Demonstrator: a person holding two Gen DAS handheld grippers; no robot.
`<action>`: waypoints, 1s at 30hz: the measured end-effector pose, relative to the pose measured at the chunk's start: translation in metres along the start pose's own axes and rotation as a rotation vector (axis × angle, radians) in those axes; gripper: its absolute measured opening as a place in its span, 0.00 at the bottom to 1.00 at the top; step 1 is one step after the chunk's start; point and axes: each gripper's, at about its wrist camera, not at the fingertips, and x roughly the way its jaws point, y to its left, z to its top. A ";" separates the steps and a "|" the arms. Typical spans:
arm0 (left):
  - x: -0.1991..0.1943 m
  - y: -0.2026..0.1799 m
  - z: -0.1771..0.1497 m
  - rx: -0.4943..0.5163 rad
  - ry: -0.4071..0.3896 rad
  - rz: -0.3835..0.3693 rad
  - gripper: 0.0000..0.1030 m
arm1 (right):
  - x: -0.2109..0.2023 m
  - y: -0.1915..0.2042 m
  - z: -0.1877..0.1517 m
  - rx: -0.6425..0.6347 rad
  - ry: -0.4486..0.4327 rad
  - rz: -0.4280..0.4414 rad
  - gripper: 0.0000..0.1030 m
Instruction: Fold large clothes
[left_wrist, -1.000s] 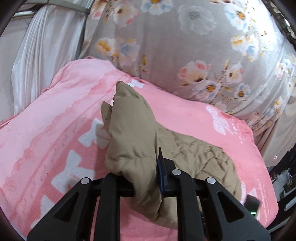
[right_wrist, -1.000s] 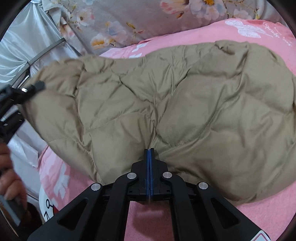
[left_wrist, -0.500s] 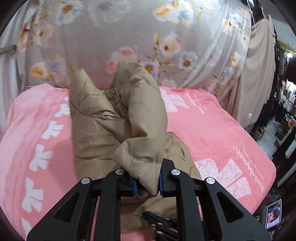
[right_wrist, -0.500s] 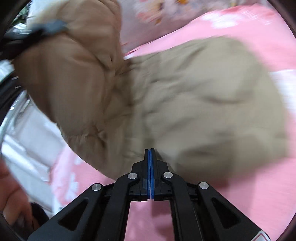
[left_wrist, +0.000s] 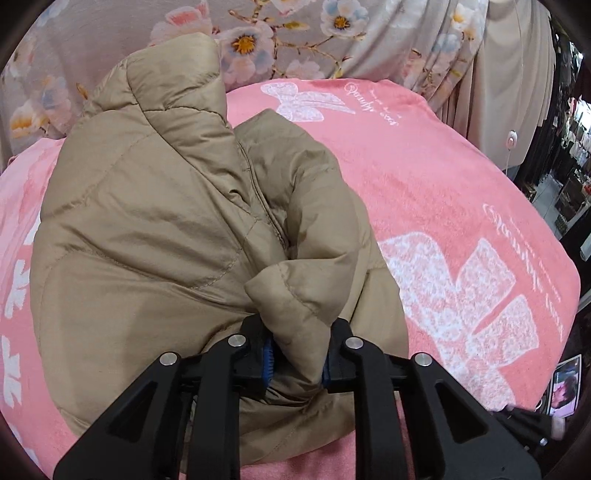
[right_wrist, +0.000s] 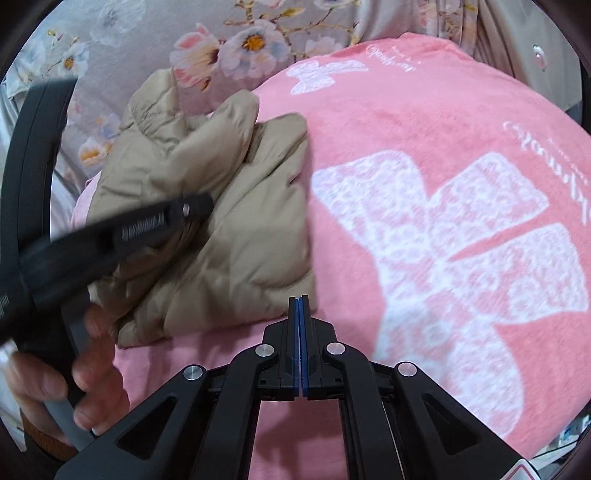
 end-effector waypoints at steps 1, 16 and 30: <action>-0.003 0.001 -0.001 -0.006 0.001 -0.017 0.21 | -0.001 -0.001 0.004 0.001 -0.008 -0.002 0.02; -0.131 0.149 0.010 -0.354 -0.181 0.093 0.78 | 0.008 0.088 0.147 -0.041 -0.103 0.282 0.55; -0.122 0.209 0.024 -0.487 -0.147 0.183 0.77 | 0.058 0.145 0.172 -0.146 -0.025 0.289 0.10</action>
